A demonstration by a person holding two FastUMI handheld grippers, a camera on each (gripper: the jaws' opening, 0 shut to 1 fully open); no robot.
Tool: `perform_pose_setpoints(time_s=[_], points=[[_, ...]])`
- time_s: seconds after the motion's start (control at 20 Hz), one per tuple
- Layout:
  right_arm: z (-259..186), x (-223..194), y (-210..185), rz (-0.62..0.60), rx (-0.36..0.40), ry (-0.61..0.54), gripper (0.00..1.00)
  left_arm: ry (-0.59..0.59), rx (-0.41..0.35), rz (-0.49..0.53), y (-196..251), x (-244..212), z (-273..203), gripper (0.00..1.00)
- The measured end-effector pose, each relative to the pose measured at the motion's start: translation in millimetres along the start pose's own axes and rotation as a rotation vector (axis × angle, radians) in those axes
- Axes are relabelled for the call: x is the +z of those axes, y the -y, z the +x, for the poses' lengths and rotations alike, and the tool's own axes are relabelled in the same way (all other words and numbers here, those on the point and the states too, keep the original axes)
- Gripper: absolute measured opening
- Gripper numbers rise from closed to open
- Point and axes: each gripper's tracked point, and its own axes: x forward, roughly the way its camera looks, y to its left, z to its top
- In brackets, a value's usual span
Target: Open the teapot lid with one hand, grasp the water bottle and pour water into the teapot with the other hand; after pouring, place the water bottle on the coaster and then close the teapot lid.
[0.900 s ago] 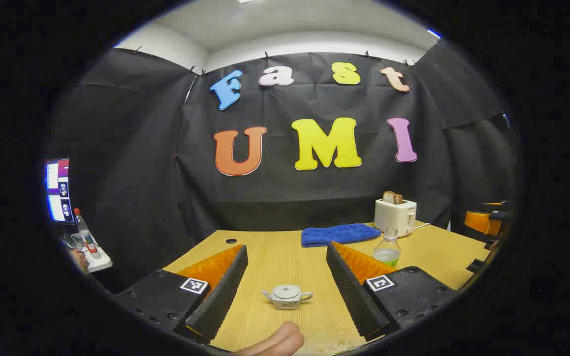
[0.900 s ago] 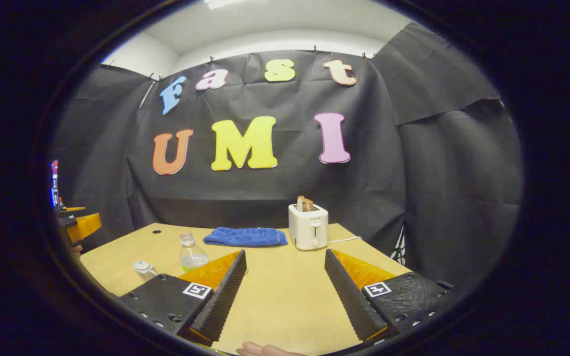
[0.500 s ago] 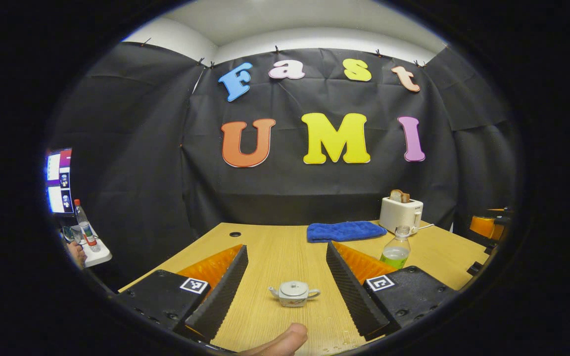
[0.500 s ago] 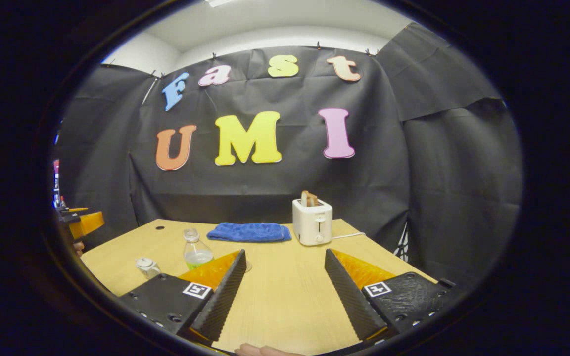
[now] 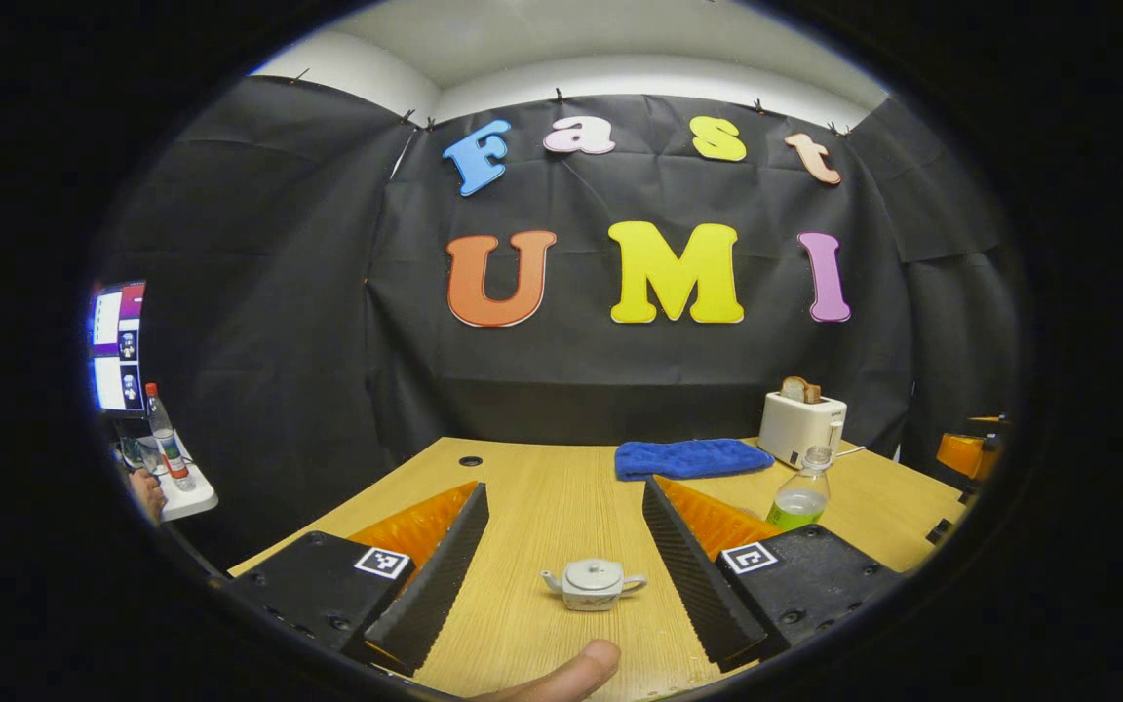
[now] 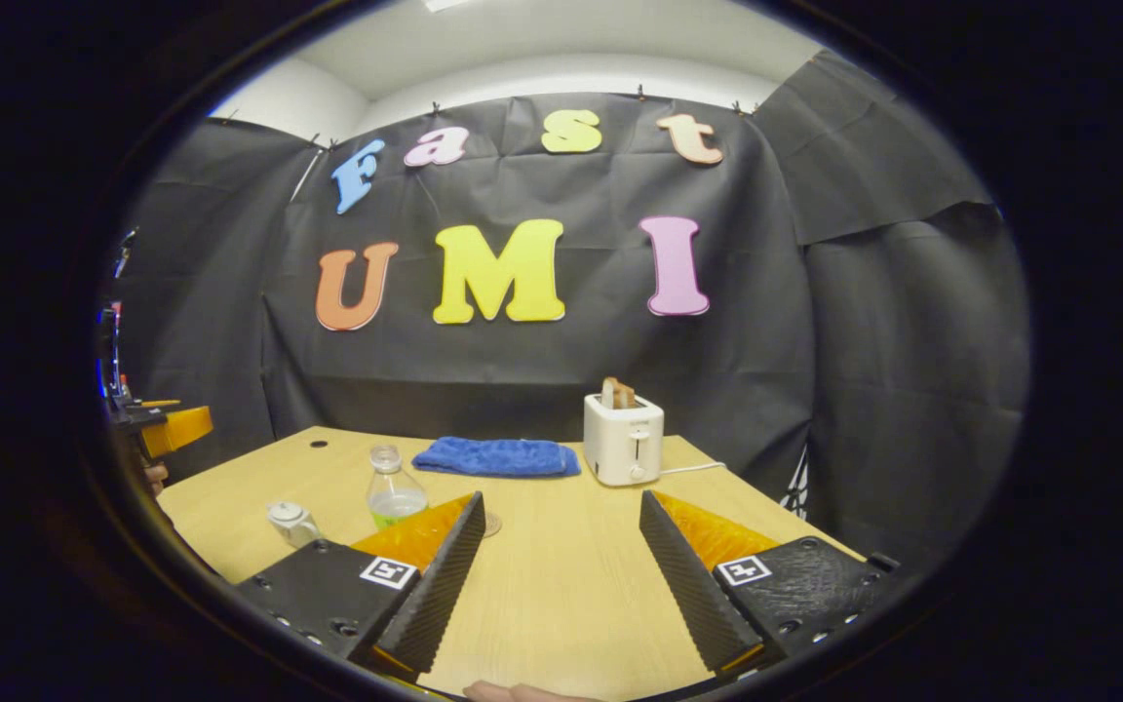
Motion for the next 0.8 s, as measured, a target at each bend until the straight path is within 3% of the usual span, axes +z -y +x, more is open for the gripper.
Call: perform_pose_setpoints(time_s=[0.2,0.4,0.6,0.8], points=[[5,-11,-5,-0.011,0.008,-0.017,0.96,-0.003,-0.042,0.014,9,-16,23,1.0],[11,-26,-26,0.025,0.086,-0.049,0.95,-0.043,-0.054,0.015,18,-39,48,1.0],[17,-38,-36,-0.001,0.092,-0.073,0.92,-0.074,-0.054,0.032,26,-70,75,1.0],[16,-41,-39,-0.048,0.092,-0.054,0.96,-0.114,-0.036,0.075,17,-101,92,1.0]])
